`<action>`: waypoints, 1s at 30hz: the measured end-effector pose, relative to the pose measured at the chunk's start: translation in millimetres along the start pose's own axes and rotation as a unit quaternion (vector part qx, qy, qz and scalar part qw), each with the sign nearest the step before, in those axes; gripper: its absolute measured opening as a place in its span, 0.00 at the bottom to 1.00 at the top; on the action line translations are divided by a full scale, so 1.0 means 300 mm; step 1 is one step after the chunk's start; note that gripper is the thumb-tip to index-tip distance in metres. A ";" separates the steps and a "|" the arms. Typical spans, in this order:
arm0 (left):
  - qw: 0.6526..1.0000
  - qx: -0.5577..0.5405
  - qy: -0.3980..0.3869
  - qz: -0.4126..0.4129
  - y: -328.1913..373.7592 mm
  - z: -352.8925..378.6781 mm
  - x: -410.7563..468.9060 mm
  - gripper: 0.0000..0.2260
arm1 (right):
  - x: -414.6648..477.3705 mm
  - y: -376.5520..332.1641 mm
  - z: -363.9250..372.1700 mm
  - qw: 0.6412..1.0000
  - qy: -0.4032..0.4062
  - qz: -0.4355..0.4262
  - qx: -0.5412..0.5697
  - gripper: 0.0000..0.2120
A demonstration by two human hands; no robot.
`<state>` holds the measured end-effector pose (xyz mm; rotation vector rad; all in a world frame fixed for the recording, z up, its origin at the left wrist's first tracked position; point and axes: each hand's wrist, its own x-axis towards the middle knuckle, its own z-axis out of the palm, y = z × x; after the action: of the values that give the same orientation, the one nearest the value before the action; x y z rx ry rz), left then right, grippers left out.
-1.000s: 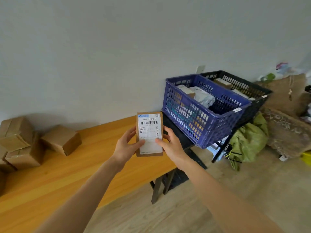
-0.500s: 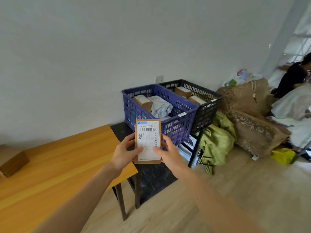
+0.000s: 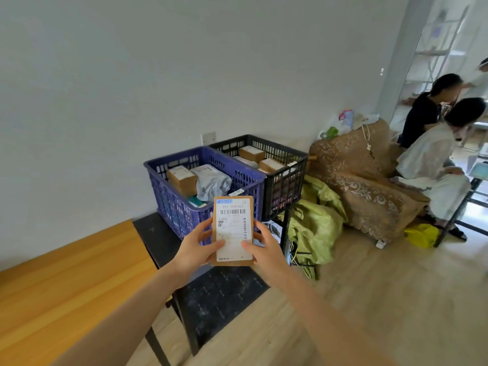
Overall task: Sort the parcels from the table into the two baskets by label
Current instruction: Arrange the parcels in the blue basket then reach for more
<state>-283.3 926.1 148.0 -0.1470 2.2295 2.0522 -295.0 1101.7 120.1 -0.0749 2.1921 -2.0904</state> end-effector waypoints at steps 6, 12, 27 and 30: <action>0.999 -0.024 -0.033 0.022 0.037 0.060 0.164 0.27 | 0.153 -0.032 -0.098 1.000 0.006 -0.012 -0.008 0.26; 0.997 -0.056 -0.020 0.044 0.094 0.063 0.389 0.27 | 0.401 -0.099 -0.140 1.000 -0.012 -0.023 -0.001 0.24; 0.994 -0.024 0.103 0.040 0.172 0.004 0.906 0.15 | 0.995 -0.193 -0.165 0.995 -0.097 0.006 0.023 0.20; 0.991 -0.032 0.130 0.021 0.164 -0.006 0.962 0.14 | 1.085 -0.180 -0.148 0.992 -0.124 0.016 0.012 0.19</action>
<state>-576.1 928.8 155.0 -0.3987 2.3278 2.2418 -625.3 1106.4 160.8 -0.2807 2.0086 -1.9709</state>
